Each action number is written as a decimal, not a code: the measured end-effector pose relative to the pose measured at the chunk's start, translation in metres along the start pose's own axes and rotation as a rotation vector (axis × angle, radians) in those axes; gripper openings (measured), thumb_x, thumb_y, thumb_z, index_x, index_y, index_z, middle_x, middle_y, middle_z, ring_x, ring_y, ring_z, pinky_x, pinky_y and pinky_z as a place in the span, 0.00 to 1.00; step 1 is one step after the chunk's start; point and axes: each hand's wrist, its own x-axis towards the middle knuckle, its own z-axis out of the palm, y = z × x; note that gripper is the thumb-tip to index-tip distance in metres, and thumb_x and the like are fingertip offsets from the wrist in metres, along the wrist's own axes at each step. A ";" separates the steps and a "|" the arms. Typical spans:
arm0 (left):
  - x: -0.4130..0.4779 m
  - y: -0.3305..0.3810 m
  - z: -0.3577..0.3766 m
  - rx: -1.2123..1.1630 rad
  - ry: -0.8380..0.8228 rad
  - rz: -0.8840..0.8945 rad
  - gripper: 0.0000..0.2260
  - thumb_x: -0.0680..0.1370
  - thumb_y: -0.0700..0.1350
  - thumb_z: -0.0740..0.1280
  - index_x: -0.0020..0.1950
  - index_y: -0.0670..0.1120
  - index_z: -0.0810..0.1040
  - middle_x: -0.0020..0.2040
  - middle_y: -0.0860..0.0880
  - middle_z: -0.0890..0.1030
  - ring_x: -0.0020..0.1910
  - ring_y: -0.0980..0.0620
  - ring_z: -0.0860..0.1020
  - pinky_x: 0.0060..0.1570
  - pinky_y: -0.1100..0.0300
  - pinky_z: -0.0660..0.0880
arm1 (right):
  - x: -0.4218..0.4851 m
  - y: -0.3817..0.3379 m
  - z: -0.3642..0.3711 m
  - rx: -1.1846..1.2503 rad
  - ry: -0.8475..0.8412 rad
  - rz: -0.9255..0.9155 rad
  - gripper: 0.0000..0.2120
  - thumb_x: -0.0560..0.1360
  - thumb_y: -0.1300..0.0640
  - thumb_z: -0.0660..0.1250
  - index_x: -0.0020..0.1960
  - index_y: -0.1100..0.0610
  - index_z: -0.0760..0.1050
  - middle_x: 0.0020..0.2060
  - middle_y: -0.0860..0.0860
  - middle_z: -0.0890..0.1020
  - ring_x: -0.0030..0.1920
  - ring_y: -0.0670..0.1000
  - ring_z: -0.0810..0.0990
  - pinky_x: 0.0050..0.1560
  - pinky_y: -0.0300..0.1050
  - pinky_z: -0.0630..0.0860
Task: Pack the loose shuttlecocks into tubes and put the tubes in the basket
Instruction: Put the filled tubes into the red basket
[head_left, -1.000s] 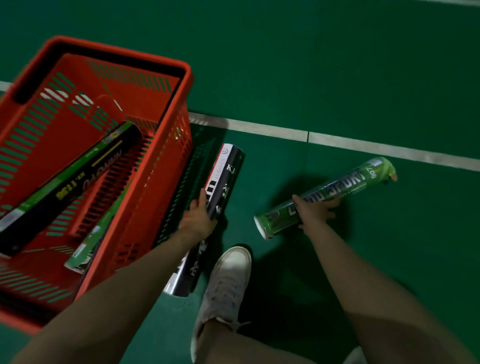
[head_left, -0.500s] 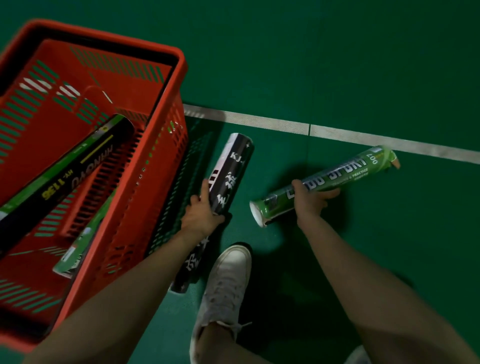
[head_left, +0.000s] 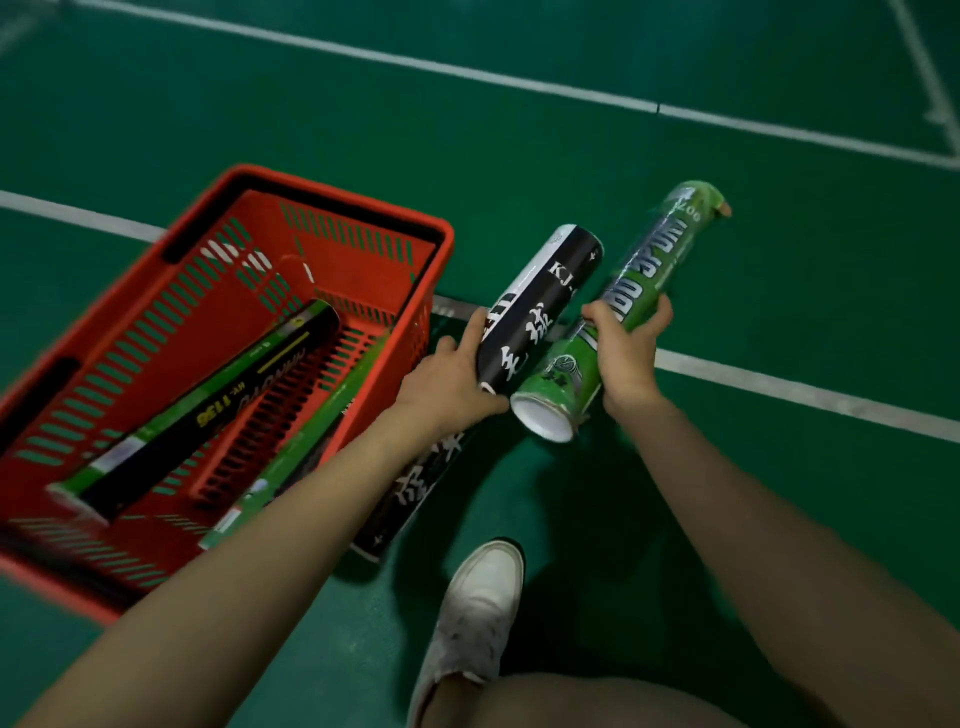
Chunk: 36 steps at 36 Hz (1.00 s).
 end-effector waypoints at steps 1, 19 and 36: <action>-0.003 0.000 -0.010 -0.019 0.015 0.002 0.48 0.70 0.55 0.72 0.77 0.56 0.40 0.68 0.41 0.66 0.63 0.38 0.71 0.61 0.46 0.71 | -0.005 -0.007 0.003 -0.003 -0.023 -0.012 0.48 0.61 0.49 0.70 0.72 0.36 0.46 0.62 0.57 0.70 0.56 0.58 0.77 0.52 0.58 0.78; -0.047 -0.094 -0.113 -0.139 0.144 -0.249 0.44 0.68 0.59 0.72 0.75 0.53 0.49 0.61 0.42 0.75 0.52 0.40 0.77 0.55 0.46 0.76 | -0.078 -0.049 0.117 -0.264 -0.317 -0.123 0.51 0.53 0.40 0.71 0.69 0.32 0.45 0.60 0.55 0.72 0.54 0.59 0.78 0.56 0.61 0.76; -0.043 -0.215 -0.110 0.348 -0.008 -0.563 0.47 0.70 0.59 0.71 0.77 0.50 0.45 0.69 0.40 0.66 0.63 0.37 0.71 0.58 0.40 0.72 | -0.112 -0.032 0.190 -0.381 -0.452 -0.175 0.46 0.57 0.38 0.70 0.66 0.32 0.46 0.67 0.55 0.67 0.63 0.60 0.72 0.62 0.62 0.72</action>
